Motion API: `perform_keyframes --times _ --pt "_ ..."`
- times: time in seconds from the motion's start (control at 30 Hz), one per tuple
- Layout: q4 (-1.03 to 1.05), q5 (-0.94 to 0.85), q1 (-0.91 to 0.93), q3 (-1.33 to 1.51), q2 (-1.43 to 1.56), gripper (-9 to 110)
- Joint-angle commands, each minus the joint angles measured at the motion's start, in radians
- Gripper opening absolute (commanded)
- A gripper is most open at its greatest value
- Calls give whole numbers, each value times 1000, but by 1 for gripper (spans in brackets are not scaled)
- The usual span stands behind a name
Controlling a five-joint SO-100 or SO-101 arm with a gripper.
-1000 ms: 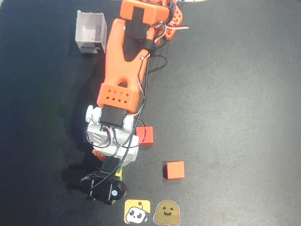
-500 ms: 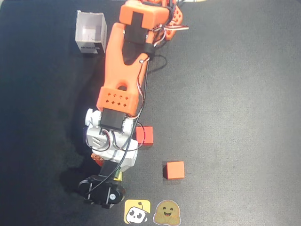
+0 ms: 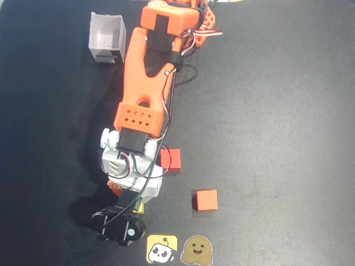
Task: Put the green cube on top of the yellow cube.
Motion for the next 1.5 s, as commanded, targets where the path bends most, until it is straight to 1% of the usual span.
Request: perform_keyframes --times 0.0,0.13,0.23,0.47,0.73,0.93,1.03,1.1,1.27,1.3,1.4,1.47 --pt "-11 11 -8 -41 9 17" --pt "-12 15 -9 -46 12 18" --pt "-14 25 -12 -46 15 22" --pt "-14 32 -20 -49 38 22" --pt "17 26 -18 -28 163 22" --pt "14 17 -12 71 284 21" --pt "8 17 -14 155 376 21" --pt "-20 17 -17 250 465 19" --pt "-146 -37 -18 551 703 2" --pt "-172 -51 -15 614 747 0" --pt "-232 -72 -12 785 874 0" --pt "-236 -78 -14 870 946 0"
